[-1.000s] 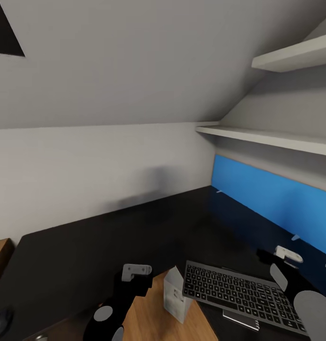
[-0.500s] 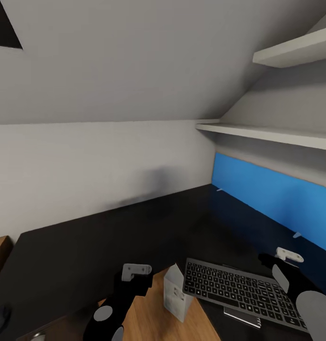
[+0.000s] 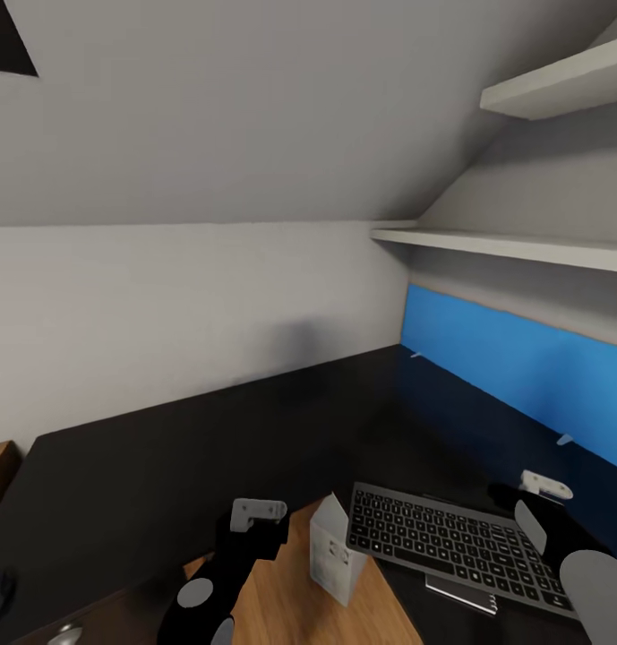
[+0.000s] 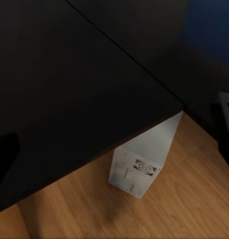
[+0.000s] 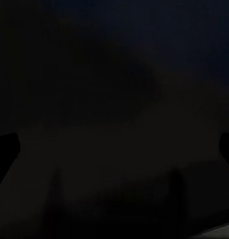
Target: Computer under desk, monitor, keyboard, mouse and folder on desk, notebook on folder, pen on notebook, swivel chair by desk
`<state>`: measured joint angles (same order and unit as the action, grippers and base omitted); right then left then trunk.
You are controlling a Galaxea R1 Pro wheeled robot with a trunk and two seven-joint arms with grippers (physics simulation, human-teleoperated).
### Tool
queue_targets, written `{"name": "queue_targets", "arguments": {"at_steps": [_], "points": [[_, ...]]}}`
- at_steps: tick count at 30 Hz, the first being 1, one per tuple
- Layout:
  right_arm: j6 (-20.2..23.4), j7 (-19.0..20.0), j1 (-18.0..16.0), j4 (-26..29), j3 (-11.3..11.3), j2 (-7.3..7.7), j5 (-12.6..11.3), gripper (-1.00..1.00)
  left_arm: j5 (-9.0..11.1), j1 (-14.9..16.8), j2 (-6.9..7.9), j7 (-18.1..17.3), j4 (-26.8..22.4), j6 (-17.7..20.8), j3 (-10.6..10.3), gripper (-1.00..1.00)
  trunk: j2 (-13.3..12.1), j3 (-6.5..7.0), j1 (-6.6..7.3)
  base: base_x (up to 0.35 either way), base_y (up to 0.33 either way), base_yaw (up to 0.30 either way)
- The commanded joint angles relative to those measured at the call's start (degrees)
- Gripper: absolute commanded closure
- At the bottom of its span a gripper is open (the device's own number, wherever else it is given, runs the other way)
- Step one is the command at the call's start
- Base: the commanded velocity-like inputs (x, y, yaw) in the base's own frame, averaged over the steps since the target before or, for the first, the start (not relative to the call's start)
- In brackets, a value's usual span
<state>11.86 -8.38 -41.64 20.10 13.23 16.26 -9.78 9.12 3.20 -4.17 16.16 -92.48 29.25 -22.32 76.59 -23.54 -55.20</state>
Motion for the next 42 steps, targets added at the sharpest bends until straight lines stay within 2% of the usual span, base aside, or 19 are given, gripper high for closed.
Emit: {"name": "queue_targets", "arguments": {"at_steps": [1, 3, 16, 20, 42], "points": [[0.42, -0.24, -0.02, 0.14, -0.05, 0.0, -0.59, -1.0, 0.58, 0.05, -0.01, 0.54, -0.07, 0.19, -0.09, -1.0, 0.46, -0.25, -0.23, 0.0, 0.0, 0.0], [0.56, -0.25, -0.02, 0.13, -0.05, 0.0, -0.59, -1.0, 0.61, 0.05, -0.01, 0.54, -0.07, 0.19, -0.09, -1.0, 1.26, -0.61, -0.67, 0.0, 0.0, 0.0], [0.72, -0.41, -0.02, 0.12, -0.13, -0.17, -0.51, -1.0, 0.56, 0.05, 0.38, 0.45, 0.09, 0.35, 0.26, -1.0, 1.26, -0.61, -0.67, -0.006, 0.0, 0.0], [0.71, -0.41, -0.02, 0.12, -0.13, -0.18, -0.51, -1.0, 0.58, 0.05, 0.4, 0.37, 0.11, 0.51, 2.19, -1.0, 1.26, -0.61, -0.67, -0.202, 0.0, 0.0], [0.45, -0.36, -0.02, 0.13, -0.22, -0.35, -0.24, -1.0, 0.55, 0.05, 0.4, 0.36, 0.11, 0.54, 2.72, -1.0, 1.26, -0.61, -0.67, -0.151, 0.0, 0.0]]}}
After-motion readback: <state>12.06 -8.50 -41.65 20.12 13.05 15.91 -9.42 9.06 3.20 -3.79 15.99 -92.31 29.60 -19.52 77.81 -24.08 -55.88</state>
